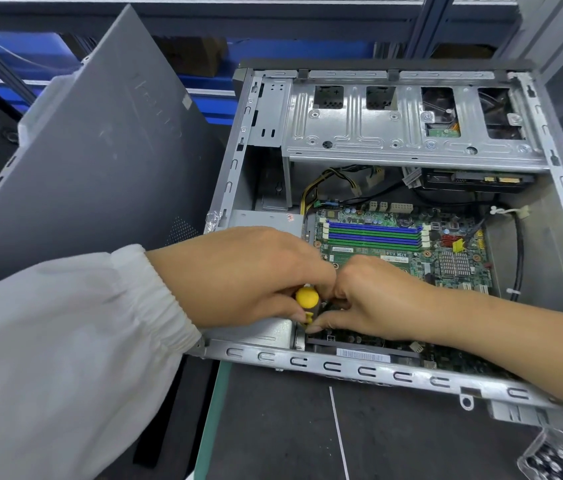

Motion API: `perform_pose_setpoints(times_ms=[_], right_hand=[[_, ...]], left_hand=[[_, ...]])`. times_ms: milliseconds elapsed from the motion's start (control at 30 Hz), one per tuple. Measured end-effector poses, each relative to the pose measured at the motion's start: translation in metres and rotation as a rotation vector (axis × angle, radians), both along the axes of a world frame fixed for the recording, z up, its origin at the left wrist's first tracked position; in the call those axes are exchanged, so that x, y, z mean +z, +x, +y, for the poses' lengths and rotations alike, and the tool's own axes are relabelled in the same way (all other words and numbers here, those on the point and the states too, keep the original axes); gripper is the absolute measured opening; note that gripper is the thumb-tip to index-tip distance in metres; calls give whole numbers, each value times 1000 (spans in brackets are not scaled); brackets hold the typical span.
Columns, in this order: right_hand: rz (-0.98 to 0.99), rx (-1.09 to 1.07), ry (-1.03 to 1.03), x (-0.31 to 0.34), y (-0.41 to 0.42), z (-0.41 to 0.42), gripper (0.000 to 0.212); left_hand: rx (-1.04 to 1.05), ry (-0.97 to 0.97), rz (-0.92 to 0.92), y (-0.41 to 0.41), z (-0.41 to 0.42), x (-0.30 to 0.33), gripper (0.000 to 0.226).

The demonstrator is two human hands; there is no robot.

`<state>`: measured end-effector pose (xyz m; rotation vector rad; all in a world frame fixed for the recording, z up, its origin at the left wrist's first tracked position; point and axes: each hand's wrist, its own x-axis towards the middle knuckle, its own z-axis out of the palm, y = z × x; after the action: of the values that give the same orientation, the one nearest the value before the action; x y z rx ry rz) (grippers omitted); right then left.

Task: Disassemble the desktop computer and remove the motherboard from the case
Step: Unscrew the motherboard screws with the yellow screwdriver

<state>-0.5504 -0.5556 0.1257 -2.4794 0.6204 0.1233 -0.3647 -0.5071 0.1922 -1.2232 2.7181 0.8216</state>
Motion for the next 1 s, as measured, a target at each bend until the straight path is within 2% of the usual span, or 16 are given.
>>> perform_pose_setpoints(times_ms=[133, 233, 300, 367, 467, 633, 800, 867, 1000], right_hand=[[96, 63, -18, 6, 0, -3, 35], [44, -37, 56, 22, -6, -21, 9], [0, -114, 71, 31, -15, -32, 17], [-21, -119, 140, 34, -21, -32, 14], [-31, -52, 276, 31, -23, -14, 14], [-139, -138, 240, 20, -19, 2, 22], [-128, -154, 90, 12, -10, 11, 20], [-120, -154, 118, 10, -10, 10, 19], [-128, -122, 167, 11, -10, 11, 20]], left_hand=[[-101, -23, -195, -14, -2, -4, 14], [-180, -174, -324, -21, -2, -9, 18], [-192, -257, -354, -21, 1, -8, 28], [-201, -274, -368, -24, 6, -6, 37], [-269, -332, -387, -26, 13, -2, 21], [-311, -409, -550, -25, 16, 2, 34], [-245, -434, -559, -35, 17, 0, 45], [-186, -429, -597, -41, 22, -2, 53], [-27, -425, -656, -54, 29, -1, 51]])
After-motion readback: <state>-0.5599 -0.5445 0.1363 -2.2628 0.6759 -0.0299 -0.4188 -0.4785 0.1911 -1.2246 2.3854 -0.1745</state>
